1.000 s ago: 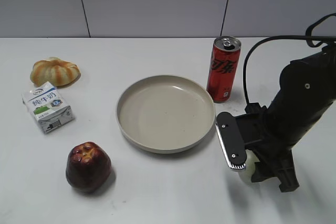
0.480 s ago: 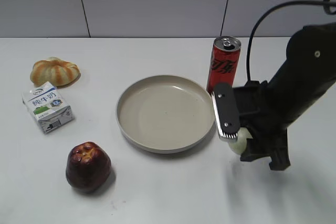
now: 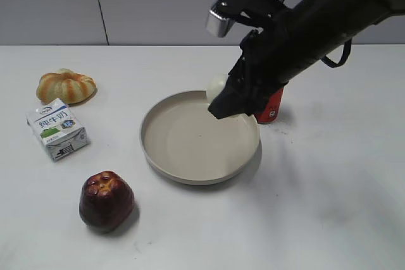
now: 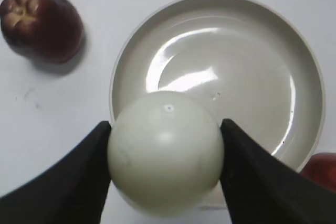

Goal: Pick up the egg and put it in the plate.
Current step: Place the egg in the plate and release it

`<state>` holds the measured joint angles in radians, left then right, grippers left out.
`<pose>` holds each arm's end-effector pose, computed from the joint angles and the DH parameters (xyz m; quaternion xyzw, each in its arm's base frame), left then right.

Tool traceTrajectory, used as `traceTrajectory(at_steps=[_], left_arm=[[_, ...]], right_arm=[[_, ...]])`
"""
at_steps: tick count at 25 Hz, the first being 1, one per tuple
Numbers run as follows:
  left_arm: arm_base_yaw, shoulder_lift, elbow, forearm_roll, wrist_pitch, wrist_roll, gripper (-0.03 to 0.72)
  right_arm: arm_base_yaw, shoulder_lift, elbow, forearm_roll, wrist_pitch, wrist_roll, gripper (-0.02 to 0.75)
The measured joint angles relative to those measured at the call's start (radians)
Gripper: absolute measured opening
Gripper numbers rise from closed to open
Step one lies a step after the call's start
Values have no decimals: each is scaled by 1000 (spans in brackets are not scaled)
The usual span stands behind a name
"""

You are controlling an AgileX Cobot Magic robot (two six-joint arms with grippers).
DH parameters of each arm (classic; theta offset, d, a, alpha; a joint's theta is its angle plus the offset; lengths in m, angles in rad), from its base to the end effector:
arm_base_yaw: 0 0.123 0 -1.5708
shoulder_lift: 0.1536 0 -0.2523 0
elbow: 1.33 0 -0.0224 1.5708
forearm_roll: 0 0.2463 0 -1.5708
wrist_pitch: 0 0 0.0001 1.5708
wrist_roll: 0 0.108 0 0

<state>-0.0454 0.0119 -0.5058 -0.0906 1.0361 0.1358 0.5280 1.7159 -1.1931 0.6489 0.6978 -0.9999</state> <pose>0.0411 -0.0103 0.2713 0.0777 0.8439 -0.0213 0.5304 0.2886 0.2169 0.1954 -0.5000 0.8023 0.1979 0.2591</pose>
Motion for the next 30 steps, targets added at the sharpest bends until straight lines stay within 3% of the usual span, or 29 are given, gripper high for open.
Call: traceTrajectory(at_steps=[7,14,20,22,24,26,30], left_arm=[[0,0,0,0,0,0,240],[0,0,0,0,0,0,240],[0,0,0,0,0,0,240],[0,0,0,0,0,0,240],[0,0,0,0,0,0,240],[0,0,0,0,0,0,240],[0,0,0,0,0,0,240]], right_arm=[[11,135,-93,-14,-3,90,442],[117,255,-148,-329,-90,95,442],[127,278,-149,-389,-118,96,442],[127,278,-150,-392,-119,96,485],[127,278,-150,-399,-119,96,587],[127,278,-150,-403,-119,97,641],[127,278,-152,-405,-117,98,658]])
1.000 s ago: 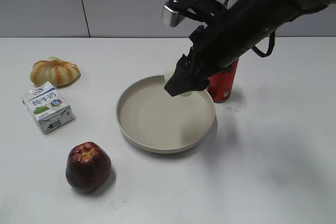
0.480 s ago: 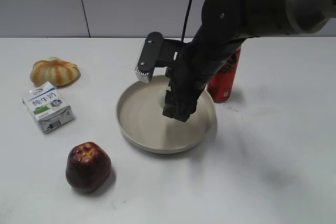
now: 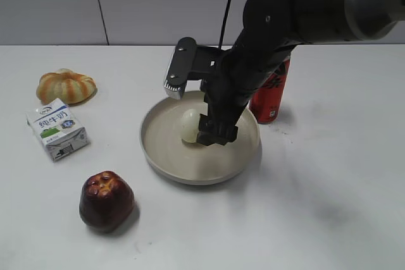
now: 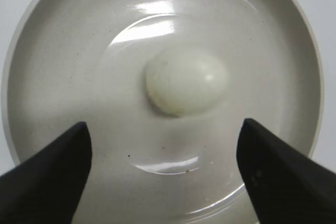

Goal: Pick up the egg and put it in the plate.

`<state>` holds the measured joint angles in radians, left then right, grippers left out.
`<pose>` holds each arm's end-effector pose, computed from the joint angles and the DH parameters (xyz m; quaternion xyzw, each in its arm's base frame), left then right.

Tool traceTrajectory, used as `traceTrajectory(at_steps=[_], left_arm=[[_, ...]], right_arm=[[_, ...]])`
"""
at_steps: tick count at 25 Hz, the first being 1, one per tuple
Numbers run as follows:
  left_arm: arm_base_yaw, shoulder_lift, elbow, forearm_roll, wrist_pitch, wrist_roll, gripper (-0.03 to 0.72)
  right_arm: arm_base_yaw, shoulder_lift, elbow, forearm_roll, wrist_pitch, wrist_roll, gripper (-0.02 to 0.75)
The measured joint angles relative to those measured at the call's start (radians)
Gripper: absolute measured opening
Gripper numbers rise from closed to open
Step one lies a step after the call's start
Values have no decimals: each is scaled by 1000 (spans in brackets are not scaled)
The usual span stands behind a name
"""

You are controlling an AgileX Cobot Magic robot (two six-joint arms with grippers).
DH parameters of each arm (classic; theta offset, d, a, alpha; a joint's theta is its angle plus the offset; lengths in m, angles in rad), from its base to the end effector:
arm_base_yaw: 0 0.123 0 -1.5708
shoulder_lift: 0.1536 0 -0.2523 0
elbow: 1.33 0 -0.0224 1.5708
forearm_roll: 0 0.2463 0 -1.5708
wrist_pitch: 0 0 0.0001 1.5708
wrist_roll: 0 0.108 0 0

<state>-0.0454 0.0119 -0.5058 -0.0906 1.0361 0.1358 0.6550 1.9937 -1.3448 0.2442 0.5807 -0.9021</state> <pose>0.0411 -0.0103 0.2713 0.0777 0.8439 -0.0213 0.5304 0.3114 0.2572 0.1255 -0.6204 0.7504 0.0603 0.2201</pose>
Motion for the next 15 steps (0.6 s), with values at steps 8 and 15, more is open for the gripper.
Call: traceTrajectory(at_steps=[8,15], left_arm=[[0,0,0,0,0,0,240],[0,0,0,0,0,0,240]], right_arm=[[0,-137,-1,-11,22,58,623],[-43,-253,-126,-280,176,501,581]])
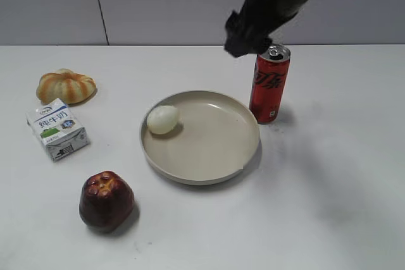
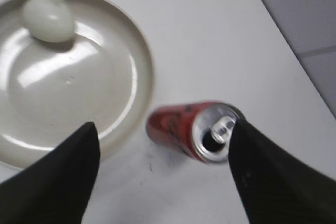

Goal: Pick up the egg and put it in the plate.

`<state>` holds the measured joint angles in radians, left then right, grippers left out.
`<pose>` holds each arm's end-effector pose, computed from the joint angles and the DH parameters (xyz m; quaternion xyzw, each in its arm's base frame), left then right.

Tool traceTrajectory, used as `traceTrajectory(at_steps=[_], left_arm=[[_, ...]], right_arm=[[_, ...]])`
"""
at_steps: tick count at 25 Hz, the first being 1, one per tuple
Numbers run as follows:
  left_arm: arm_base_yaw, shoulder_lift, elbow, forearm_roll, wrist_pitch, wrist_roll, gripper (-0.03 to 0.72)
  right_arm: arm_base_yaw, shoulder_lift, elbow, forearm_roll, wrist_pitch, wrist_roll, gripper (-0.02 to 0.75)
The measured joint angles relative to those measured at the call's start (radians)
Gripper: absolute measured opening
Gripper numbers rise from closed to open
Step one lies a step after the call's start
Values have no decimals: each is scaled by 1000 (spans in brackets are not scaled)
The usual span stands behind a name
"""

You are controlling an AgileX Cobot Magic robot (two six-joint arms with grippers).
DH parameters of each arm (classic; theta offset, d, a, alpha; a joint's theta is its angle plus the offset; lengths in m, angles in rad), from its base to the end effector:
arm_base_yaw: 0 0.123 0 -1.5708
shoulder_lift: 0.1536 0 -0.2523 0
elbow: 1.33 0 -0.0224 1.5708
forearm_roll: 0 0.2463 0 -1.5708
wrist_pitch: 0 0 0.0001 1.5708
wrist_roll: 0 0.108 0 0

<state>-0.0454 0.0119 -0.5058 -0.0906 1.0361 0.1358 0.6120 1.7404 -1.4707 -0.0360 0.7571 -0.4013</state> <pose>0.0411 -0.0103 0.2713 0.0777 0.8439 -0.0213 0.5304 0.3208 0.2219 0.2524 -0.4687 0.8269 0.0169 0.3103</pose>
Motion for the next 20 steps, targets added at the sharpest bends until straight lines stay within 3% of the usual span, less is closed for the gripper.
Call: traceTrajectory(at_steps=[3,8,12,16,20], left_arm=[[0,0,0,0,0,0,240],[0,0,0,0,0,0,240],[0,0,0,0,0,0,240],[0,0,0,0,0,0,240],[0,0,0,0,0,0,240]], right_arm=[[-56,0,-80,-112,155,170,578],[-215,-1,-151,-120,362,295,576],[-380,-1,-154,-53,445,315,575],[-528,-15,-140,90,450,323,575],[-583,-100,-46,117,450,324,575]])
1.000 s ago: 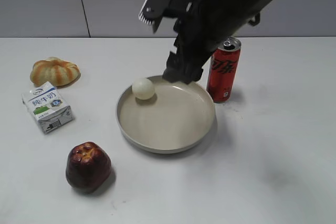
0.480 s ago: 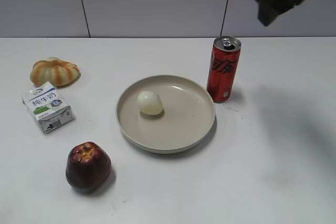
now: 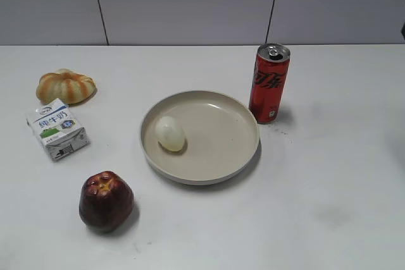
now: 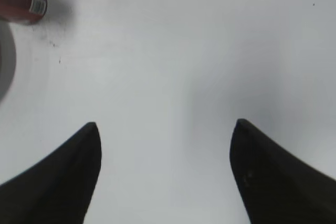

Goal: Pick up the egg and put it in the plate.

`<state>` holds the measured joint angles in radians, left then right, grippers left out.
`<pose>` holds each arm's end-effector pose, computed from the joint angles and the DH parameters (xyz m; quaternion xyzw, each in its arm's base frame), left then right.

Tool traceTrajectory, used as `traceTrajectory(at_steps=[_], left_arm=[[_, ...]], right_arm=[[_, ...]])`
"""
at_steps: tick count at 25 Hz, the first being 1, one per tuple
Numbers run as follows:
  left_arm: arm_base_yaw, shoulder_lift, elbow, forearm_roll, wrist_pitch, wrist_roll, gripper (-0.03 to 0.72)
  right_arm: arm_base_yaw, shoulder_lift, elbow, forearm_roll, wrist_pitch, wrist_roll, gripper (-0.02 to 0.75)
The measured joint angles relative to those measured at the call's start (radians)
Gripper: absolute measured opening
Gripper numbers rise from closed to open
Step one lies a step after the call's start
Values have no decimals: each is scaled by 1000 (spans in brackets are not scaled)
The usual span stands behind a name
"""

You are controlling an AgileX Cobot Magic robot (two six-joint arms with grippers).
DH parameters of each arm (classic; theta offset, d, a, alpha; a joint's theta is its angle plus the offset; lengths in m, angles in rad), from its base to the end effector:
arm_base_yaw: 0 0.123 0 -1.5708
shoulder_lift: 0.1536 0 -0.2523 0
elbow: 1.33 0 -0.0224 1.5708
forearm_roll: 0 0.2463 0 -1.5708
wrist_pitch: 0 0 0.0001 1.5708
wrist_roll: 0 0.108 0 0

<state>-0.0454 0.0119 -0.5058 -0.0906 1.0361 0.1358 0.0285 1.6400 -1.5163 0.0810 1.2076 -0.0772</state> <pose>0.0411 -0.0103 0.2713 0.0777 0.8439 -0.0213 0.5304 0.3369 0.0178 0.2805 -0.0441 0.9849 0.0357 0.1634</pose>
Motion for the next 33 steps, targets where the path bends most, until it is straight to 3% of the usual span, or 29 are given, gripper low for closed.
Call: traceTrajectory(at_steps=[11,17,22,33], left_arm=[[0,0,0,0,0,0,240],[0,0,0,0,0,0,240],[0,0,0,0,0,0,240],[0,0,0,0,0,0,240]], right_arm=[[-1,-619,639,-7,-69,0,575],[-1,-985,894,-19,-110,0,575],[-1,-1248,1002,-19,-147,0,575],[-1,-1550,1014,-19,-159,0,574]])
